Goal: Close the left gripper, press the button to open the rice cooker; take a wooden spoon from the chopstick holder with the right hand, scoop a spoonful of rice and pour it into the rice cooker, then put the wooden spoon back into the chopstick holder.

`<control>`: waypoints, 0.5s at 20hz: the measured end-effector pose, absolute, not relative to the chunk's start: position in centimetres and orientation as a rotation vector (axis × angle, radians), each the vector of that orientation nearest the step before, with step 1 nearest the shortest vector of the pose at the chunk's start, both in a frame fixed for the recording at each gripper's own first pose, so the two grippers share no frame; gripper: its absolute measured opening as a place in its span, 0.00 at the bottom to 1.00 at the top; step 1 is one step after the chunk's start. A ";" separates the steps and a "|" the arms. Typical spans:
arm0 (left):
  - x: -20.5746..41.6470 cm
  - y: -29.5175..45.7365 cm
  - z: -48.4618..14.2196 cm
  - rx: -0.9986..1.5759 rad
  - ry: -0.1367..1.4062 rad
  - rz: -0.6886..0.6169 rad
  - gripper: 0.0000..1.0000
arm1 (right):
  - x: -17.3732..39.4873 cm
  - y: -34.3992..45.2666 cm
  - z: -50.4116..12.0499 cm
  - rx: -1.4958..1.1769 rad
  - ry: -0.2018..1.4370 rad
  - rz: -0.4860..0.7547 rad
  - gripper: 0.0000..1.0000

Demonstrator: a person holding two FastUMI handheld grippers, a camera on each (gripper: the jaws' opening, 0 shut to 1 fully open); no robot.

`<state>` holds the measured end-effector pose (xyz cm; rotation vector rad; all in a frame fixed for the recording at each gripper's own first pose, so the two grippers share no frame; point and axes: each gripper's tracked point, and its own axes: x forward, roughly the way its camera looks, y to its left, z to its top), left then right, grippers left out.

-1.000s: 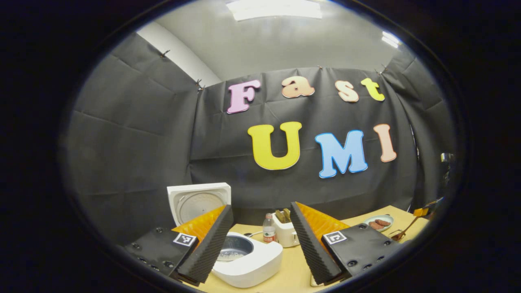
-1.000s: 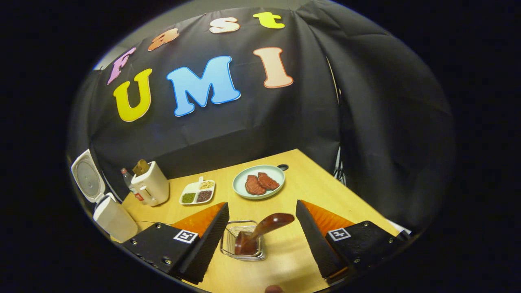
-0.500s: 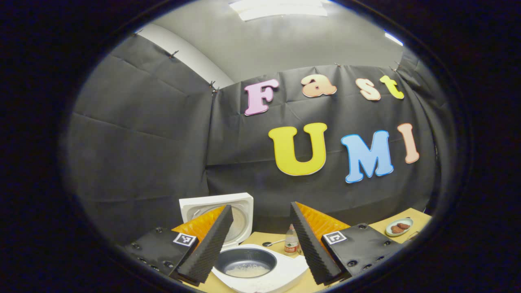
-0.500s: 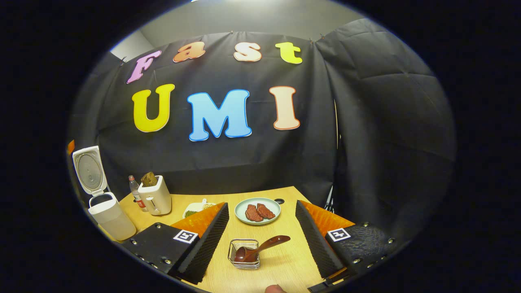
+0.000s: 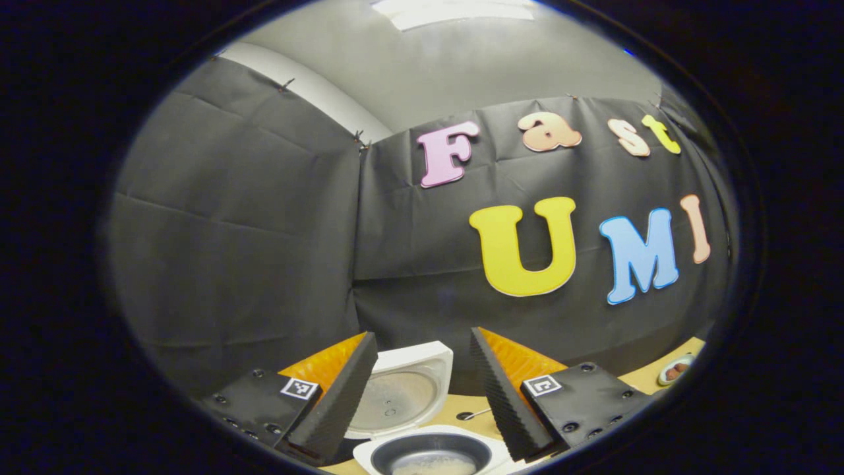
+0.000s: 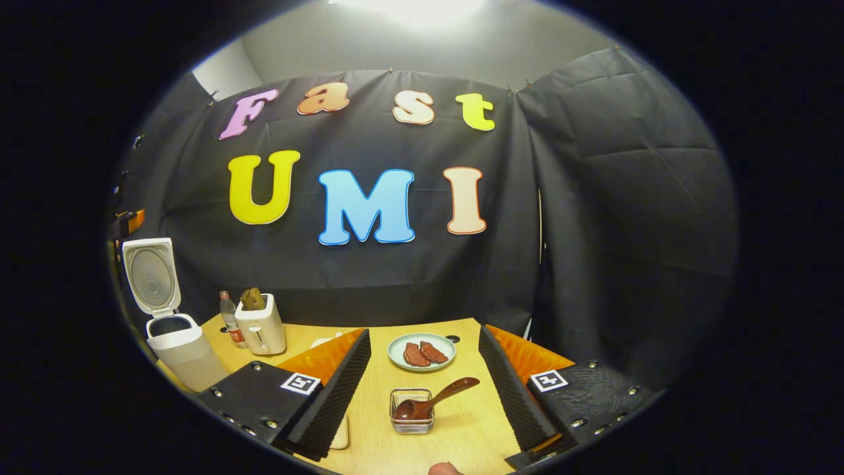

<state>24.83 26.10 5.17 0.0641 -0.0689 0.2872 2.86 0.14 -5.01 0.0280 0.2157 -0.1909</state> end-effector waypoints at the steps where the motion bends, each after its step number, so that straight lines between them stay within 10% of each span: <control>1: 25.9 27.0 5.2 0.067 -0.065 0.294 0.97 | 2.6 1.0 -4.8 0.041 0.212 -0.186 1.00; 10: 35.1 34.5 3.2 0.071 0.032 0.356 0.99 | 0.5 4.7 -6.9 0.023 0.261 -0.161 1.00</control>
